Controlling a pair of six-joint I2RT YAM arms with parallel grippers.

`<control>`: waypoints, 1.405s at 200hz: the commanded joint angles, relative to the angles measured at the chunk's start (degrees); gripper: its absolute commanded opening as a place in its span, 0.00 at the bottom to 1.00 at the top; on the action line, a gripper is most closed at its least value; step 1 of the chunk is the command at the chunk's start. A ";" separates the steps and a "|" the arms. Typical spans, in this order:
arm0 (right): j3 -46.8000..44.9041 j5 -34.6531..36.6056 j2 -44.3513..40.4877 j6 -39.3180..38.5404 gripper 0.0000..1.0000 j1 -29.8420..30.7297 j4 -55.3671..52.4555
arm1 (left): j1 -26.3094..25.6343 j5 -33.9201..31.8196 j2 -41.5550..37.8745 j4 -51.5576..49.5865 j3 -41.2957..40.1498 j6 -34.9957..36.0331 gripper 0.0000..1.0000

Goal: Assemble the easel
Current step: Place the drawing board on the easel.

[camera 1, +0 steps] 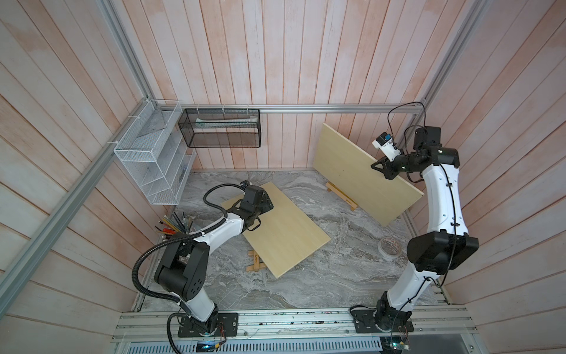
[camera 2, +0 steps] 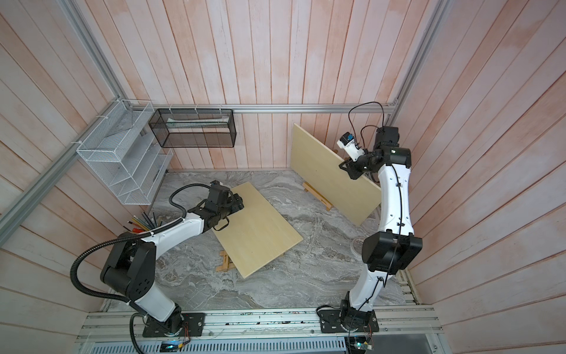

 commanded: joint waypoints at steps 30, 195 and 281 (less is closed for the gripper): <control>5.80 -2.14 3.04 -0.26 0.00 -0.28 5.71 | -0.20 -0.78 1.92 -0.70 3.30 -0.28 0.82; 13.94 8.04 12.66 6.48 0.53 -0.32 14.93 | 0.11 -2.30 6.29 -3.33 8.25 -0.59 0.82; 5.67 21.52 2.34 19.61 0.81 -0.08 35.50 | 1.17 -3.99 3.31 -4.09 6.41 -1.45 0.82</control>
